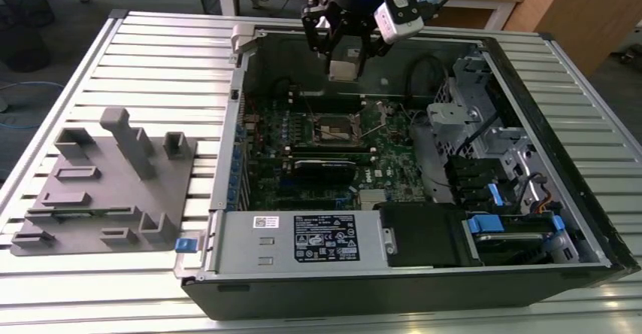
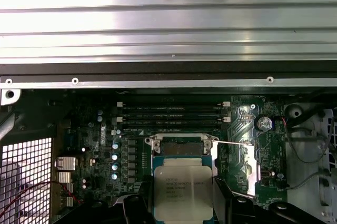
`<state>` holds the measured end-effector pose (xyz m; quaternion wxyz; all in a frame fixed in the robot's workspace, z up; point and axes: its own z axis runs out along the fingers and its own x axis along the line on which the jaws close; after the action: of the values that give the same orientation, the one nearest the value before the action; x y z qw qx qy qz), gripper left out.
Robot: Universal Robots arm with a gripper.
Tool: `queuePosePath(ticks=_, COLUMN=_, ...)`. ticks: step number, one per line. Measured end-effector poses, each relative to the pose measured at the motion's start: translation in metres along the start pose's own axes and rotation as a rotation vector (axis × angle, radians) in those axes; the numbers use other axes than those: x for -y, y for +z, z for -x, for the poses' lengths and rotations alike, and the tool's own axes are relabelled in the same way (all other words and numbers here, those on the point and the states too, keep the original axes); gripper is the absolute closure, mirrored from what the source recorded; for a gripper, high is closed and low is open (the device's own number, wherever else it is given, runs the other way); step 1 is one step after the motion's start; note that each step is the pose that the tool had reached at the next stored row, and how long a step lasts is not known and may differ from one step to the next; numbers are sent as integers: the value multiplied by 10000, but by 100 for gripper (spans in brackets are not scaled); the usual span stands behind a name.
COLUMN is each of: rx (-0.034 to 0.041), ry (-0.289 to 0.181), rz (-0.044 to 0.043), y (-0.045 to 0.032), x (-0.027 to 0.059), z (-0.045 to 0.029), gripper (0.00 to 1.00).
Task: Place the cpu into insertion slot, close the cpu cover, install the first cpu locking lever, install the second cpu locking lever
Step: 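Place the cpu into insertion slot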
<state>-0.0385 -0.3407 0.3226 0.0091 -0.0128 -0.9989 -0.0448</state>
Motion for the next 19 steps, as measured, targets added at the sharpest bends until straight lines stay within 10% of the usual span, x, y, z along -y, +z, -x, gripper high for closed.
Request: queuePosePath(ticks=19, rx=137, ry=-290, rz=7, y=119, x=75, z=-21, gripper=46)
